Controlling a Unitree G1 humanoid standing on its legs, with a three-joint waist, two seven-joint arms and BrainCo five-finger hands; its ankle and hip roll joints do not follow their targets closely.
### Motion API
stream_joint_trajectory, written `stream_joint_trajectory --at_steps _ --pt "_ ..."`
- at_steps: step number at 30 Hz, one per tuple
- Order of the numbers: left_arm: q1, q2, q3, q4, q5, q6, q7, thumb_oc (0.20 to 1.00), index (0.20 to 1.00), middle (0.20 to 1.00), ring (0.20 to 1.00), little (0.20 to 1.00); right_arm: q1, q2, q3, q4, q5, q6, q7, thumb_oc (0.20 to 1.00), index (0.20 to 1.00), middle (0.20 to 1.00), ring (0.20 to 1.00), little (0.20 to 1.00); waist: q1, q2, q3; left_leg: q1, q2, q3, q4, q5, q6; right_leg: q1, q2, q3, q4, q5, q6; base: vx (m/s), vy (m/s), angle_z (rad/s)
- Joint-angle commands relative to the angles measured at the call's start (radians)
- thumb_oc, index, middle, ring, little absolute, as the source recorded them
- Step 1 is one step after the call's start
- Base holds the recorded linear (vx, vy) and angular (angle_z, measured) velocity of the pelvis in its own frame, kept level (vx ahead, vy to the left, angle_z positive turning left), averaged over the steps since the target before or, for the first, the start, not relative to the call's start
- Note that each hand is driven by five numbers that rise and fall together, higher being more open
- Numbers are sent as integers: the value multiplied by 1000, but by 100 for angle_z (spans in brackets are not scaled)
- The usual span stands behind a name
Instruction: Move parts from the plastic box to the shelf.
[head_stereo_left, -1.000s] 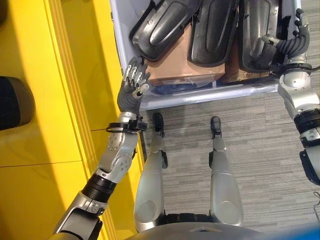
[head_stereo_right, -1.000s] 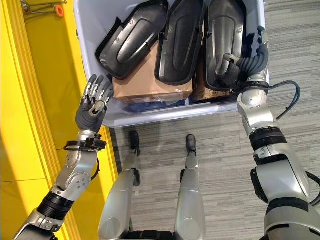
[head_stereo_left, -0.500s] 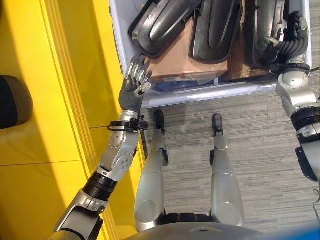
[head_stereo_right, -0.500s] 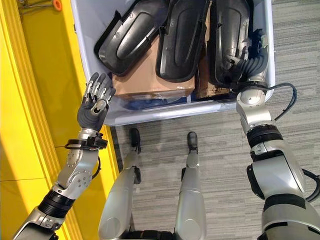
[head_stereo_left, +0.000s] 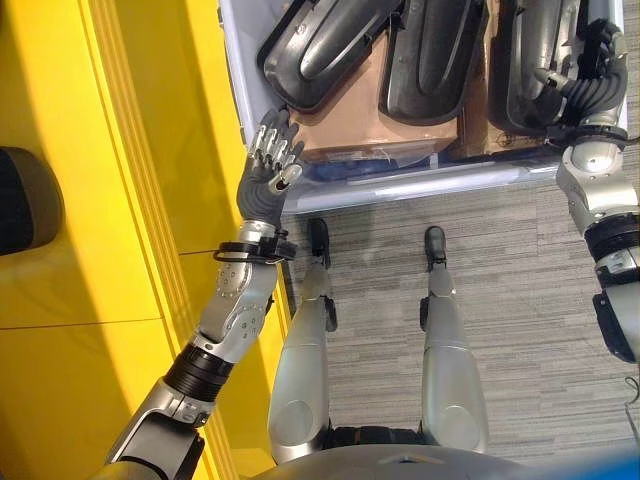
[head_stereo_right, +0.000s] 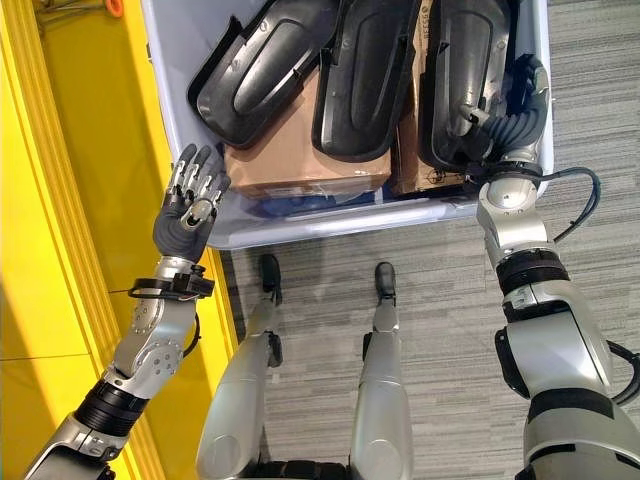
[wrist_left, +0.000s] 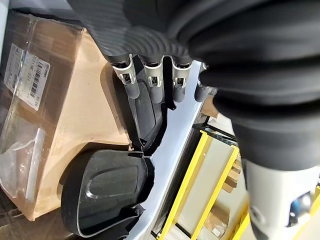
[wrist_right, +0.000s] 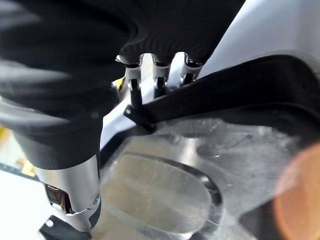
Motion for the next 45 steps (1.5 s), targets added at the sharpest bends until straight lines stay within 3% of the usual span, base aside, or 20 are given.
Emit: stream_joint_trajectory --at_steps 1,21,45 --pt "15 17 34 -98 17 -73 -5 1000 1000 1000 1000 1000 8 -62 -20 -57 -29 -40 -39 1000 1000 1000 1000 1000 -5 -3 -16 93 47 -2 71 -190 -23 10 45 -25 26 -38 -67 0 0 0" --pt "17 18 53 -98 19 -74 6 1000 1000 1000 1000 1000 92 -12 -62 -270 -98 -53 -39 1000 1000 1000 1000 1000 -9 -14 -16 89 42 -14 84 -193 -18 15 43 -30 28 -33 -70 0 0 0" --pt "33 23 45 -108 16 -70 -7 1000 1000 1000 1000 1000 104 -52 -108 -174 -68 -51 -62 1000 1000 1000 1000 1000 -13 -9 -16 99 44 -9 71 -192 -18 7 49 -25 34 -32 -70 0 0 0"
